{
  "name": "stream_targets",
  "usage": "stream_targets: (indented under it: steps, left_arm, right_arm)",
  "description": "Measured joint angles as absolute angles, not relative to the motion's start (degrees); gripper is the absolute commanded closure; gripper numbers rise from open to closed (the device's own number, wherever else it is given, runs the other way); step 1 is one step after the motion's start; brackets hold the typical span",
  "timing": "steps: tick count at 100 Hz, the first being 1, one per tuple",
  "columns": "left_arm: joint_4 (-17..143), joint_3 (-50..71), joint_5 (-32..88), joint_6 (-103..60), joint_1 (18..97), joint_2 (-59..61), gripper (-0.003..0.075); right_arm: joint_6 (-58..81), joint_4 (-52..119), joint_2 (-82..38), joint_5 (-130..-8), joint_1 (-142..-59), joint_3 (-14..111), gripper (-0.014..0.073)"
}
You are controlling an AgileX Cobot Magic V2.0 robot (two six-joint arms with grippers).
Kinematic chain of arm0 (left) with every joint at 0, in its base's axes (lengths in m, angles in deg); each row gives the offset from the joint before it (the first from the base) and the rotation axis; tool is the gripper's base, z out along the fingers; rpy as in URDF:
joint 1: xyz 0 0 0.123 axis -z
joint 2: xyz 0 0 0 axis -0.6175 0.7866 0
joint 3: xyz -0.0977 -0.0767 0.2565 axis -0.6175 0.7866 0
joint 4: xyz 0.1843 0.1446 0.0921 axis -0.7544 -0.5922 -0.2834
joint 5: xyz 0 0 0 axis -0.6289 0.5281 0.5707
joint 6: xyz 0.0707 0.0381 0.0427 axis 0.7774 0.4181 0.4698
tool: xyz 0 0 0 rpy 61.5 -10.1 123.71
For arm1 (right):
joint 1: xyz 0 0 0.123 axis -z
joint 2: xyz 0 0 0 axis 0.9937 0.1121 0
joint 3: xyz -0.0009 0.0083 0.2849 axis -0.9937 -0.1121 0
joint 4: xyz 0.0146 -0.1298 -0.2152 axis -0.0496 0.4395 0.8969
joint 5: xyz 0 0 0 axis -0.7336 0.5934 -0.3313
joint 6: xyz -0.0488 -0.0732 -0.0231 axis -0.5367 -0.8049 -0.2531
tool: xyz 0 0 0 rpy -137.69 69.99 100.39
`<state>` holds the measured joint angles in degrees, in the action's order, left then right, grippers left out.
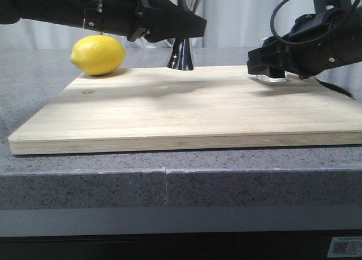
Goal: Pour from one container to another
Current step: 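Lower the beaker onto the board with the right gripper, then open the right gripper and raise it off the beaker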
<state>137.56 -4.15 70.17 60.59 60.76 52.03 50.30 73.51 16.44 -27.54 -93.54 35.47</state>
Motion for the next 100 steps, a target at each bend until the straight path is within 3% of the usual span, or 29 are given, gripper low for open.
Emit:
stream_targets:
  steps: [10, 29, 39, 100]
  left_arm:
    - [137.56, -4.15, 70.17, 60.59, 60.76, 52.03, 0.0739]
    - [137.56, -4.15, 70.17, 60.59, 60.76, 52.03, 0.0739]
    - [137.56, -4.15, 70.17, 60.59, 60.76, 52.03, 0.0739]
    - [137.56, -4.15, 70.17, 60.59, 60.76, 52.03, 0.0739]
  right_arm:
    - [50.3, 73.51, 16.44, -27.54, -93.54, 35.47, 0.0349]
    - [50.3, 73.51, 16.44, -27.54, -93.54, 35.47, 0.0129]
    - [50.3, 73.51, 16.44, -27.54, -93.54, 35.47, 0.0061]
    - [50.3, 73.51, 10.61, -29.39, -93.54, 35.47, 0.0052]
